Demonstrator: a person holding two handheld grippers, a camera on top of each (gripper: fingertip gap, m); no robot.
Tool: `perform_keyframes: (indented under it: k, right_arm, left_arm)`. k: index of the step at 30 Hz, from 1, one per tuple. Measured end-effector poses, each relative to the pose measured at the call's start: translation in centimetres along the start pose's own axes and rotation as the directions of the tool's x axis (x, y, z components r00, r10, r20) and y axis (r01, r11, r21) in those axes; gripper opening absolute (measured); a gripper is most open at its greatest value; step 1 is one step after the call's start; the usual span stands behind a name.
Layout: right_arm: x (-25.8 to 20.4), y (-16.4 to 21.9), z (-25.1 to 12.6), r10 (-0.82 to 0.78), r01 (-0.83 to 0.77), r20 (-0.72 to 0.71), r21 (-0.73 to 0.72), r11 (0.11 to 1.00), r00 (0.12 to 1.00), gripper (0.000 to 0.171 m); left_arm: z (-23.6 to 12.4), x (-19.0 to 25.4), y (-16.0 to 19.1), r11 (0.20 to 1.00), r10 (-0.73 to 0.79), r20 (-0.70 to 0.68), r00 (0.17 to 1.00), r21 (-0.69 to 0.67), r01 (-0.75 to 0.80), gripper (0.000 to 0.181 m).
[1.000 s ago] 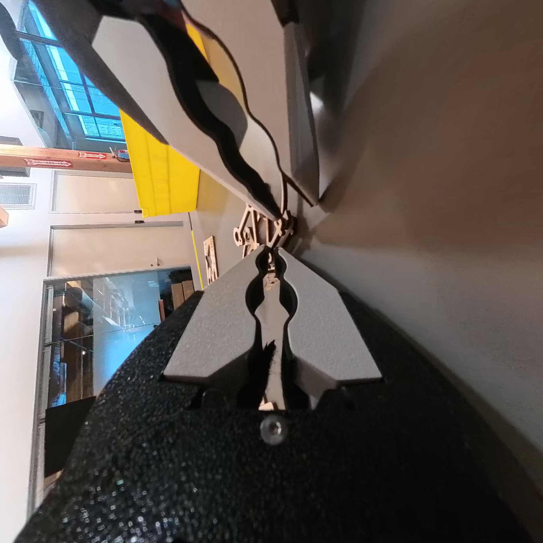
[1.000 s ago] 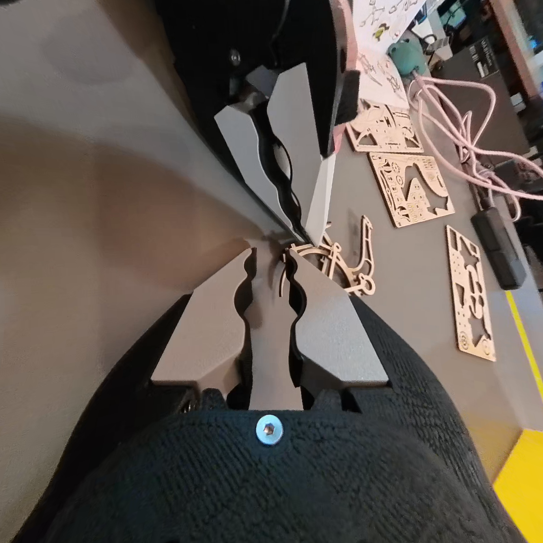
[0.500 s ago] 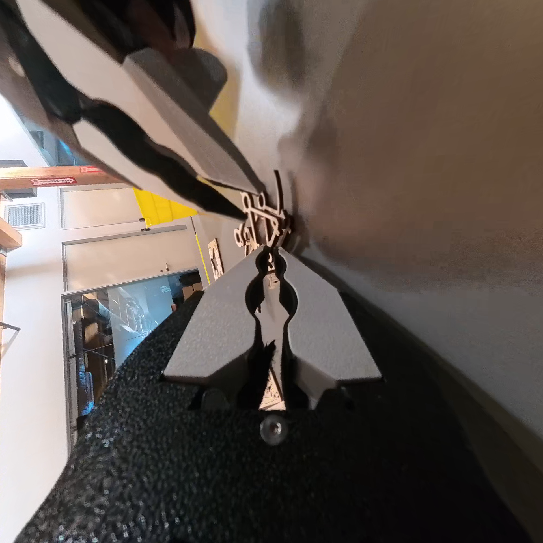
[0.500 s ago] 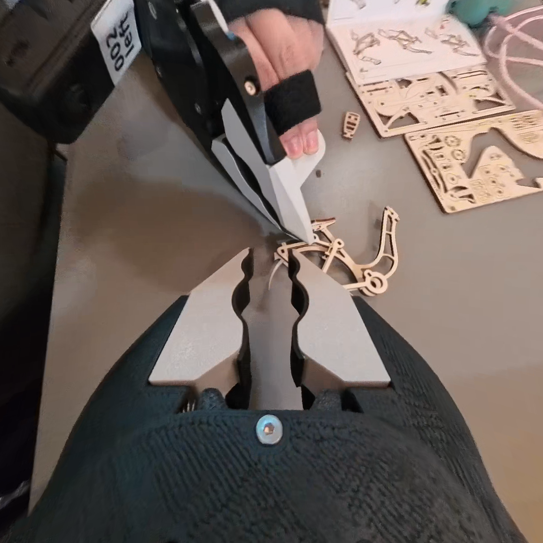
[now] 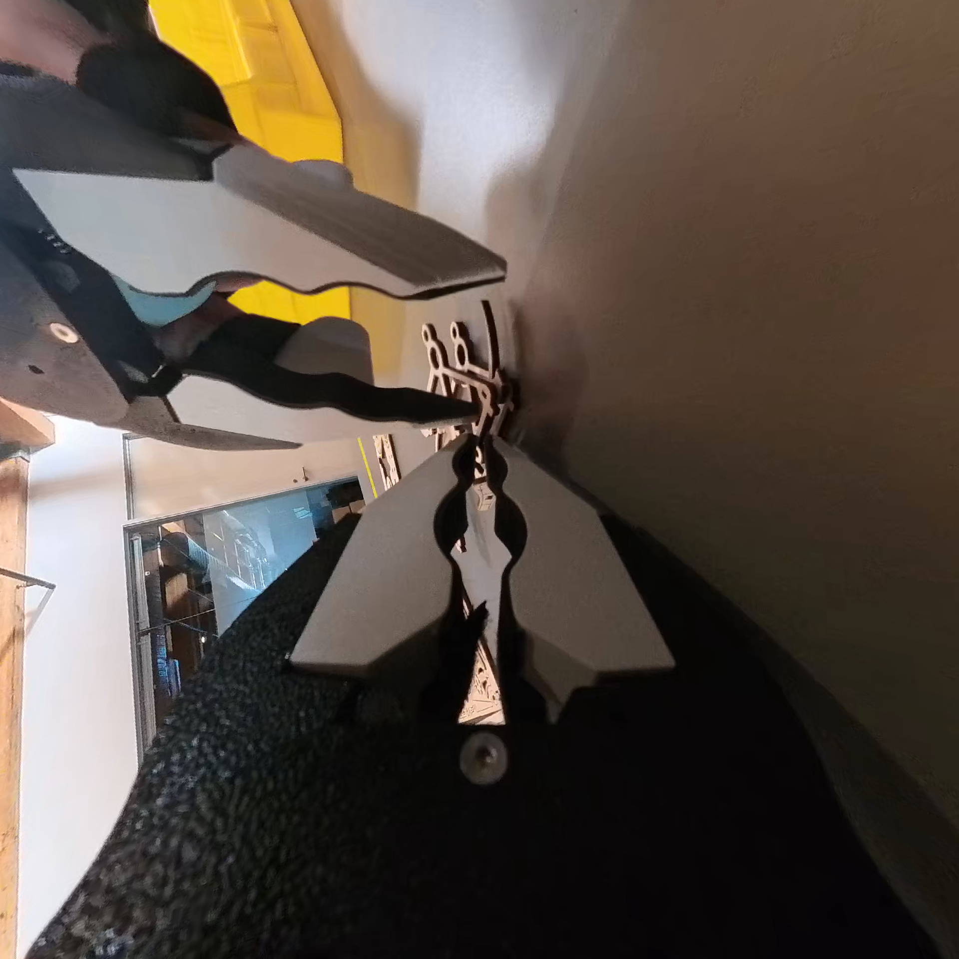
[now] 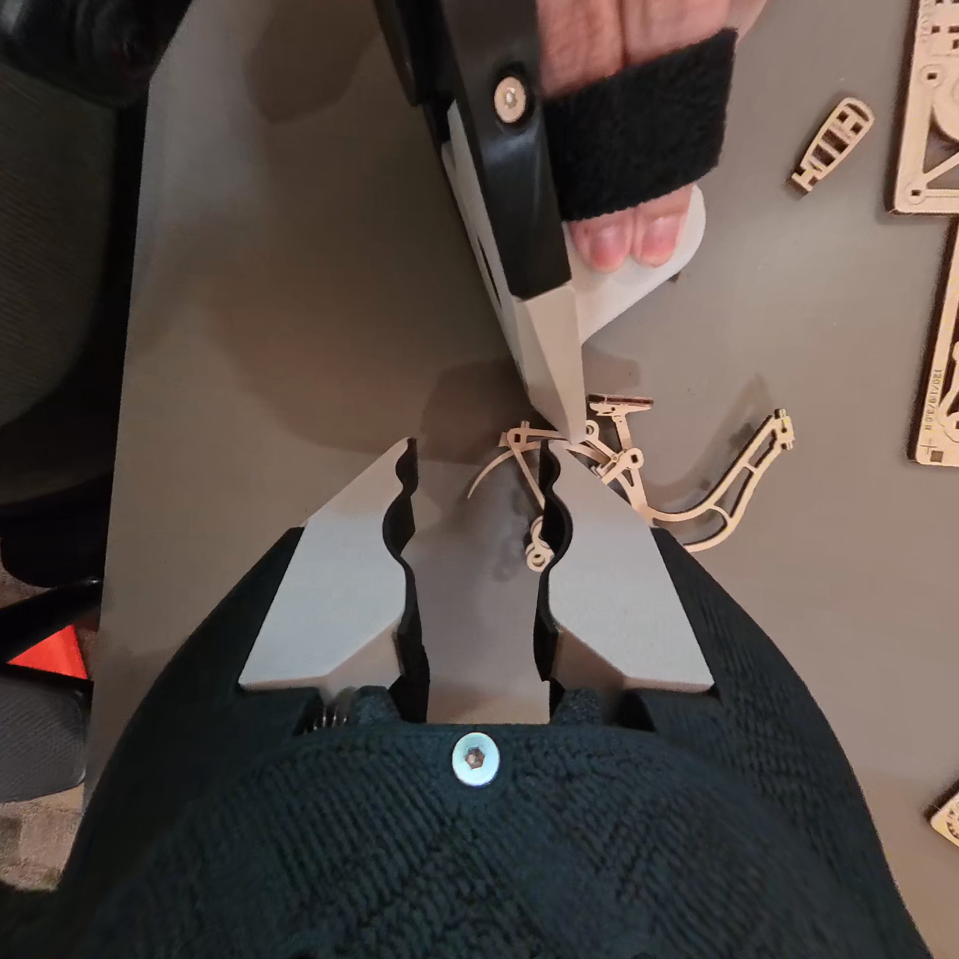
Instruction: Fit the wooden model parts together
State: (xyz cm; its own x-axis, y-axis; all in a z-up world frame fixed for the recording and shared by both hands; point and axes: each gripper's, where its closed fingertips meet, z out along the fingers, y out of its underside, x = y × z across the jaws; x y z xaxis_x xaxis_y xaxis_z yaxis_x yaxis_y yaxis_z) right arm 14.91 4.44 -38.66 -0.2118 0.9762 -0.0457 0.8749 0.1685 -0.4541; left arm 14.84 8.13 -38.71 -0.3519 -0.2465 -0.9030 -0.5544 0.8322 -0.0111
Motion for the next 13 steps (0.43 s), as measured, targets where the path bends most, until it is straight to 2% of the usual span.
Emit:
perform_keyframes:
  k: [1,8,13]
  right_arm:
    - [0.03,0.05,0.09,-0.007,0.007,-0.008,-0.007,1.0,1.0,0.046]
    - [-0.21,0.02,0.21,0.007,-0.007,-0.011,-0.013,1.0,1.0,0.048]
    - [-0.19,0.01,0.24,0.024,-0.025,-0.02,-0.029,0.999,1.0,0.048]
  left_arm:
    - [0.0,-0.01,0.0,1.0,0.001,0.0,1.0,-0.001,-0.001,0.0]
    - [0.02,-0.07,-0.04,1.0,0.012,-0.005,1.0,-0.013,-0.012,0.001]
    - [0.02,-0.12,-0.05,0.992,0.107,0.003,0.994,-0.063,-0.106,0.001]
